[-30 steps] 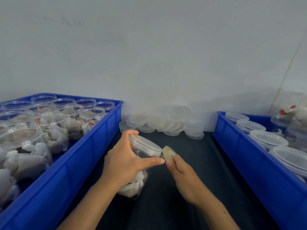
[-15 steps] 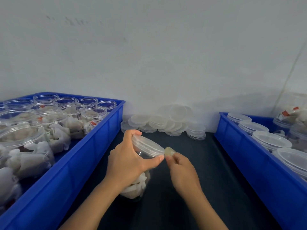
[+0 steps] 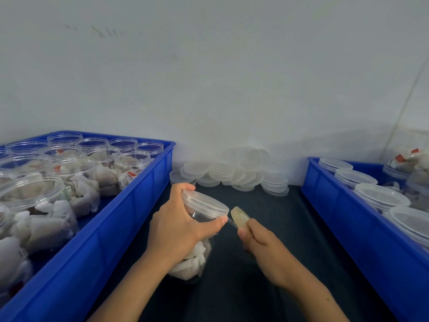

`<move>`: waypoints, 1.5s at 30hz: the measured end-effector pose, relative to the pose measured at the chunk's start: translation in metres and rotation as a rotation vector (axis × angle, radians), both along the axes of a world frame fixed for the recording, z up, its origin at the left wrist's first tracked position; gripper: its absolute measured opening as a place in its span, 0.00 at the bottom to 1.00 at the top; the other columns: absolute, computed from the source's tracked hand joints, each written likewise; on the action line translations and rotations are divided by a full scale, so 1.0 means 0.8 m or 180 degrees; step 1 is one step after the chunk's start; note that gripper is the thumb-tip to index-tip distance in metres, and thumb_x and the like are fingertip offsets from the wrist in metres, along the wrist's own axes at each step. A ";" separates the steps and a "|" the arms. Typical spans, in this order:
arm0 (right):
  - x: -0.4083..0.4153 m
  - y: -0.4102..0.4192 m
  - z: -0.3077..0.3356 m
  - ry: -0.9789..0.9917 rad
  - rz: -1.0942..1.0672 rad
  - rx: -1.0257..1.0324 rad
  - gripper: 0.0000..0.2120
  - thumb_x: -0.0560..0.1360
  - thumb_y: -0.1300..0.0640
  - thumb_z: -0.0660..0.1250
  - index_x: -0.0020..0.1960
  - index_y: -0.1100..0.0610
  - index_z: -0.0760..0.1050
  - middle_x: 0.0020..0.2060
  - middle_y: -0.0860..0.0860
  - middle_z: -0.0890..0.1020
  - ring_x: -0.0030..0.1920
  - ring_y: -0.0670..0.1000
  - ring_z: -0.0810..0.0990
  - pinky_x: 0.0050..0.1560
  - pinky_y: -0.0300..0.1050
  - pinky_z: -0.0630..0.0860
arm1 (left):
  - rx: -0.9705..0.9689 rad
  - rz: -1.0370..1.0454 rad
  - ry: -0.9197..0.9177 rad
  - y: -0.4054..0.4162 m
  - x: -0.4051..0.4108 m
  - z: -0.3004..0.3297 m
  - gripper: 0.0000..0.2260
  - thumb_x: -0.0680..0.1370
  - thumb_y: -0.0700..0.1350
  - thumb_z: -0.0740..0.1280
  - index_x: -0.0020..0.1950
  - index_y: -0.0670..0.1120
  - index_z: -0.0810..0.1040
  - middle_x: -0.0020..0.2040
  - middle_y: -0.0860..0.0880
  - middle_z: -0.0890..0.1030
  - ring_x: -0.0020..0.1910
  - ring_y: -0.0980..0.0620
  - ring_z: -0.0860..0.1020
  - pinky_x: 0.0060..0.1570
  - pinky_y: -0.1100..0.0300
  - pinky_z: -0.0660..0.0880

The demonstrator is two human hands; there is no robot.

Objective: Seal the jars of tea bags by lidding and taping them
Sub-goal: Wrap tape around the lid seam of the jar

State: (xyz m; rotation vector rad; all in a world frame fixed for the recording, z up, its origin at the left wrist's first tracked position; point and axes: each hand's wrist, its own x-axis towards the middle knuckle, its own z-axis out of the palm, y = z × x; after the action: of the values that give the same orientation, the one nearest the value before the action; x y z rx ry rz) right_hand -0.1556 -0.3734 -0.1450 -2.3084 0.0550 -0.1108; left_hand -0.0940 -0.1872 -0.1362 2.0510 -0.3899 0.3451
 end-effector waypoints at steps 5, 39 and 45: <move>0.002 0.013 -0.001 -0.0180 -0.0243 0.0160 0.13 0.79 0.51 0.57 0.41 0.58 0.64 0.34 0.49 0.70 0.35 0.49 0.68 0.38 0.49 0.66 | -0.0002 -0.0010 -0.0013 -0.001 -0.004 0.001 0.37 0.54 0.72 0.71 0.59 0.63 0.65 0.48 0.62 0.77 0.45 0.62 0.77 0.41 0.66 0.72; 0.024 0.038 0.019 0.0153 -0.1021 0.0060 0.08 0.71 0.59 0.58 0.34 0.52 0.65 0.32 0.47 0.72 0.34 0.50 0.69 0.36 0.45 0.64 | 0.0213 0.0078 -0.0658 -0.014 -0.033 0.003 0.37 0.54 0.68 0.73 0.58 0.61 0.64 0.47 0.64 0.76 0.46 0.64 0.75 0.49 0.55 0.74; 0.033 0.041 0.018 0.0141 -0.1142 0.0057 0.09 0.71 0.58 0.58 0.33 0.51 0.66 0.32 0.47 0.73 0.33 0.50 0.70 0.36 0.45 0.64 | 0.0135 0.0176 -0.0578 -0.016 -0.034 0.007 0.36 0.54 0.66 0.74 0.58 0.60 0.66 0.47 0.63 0.76 0.45 0.65 0.75 0.50 0.55 0.74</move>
State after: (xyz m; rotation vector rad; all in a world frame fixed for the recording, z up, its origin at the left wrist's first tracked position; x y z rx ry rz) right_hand -0.1291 -0.3402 -0.1309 -2.2614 0.4910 -0.2400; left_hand -0.1209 -0.2001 -0.1305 2.0814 -0.4547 0.5636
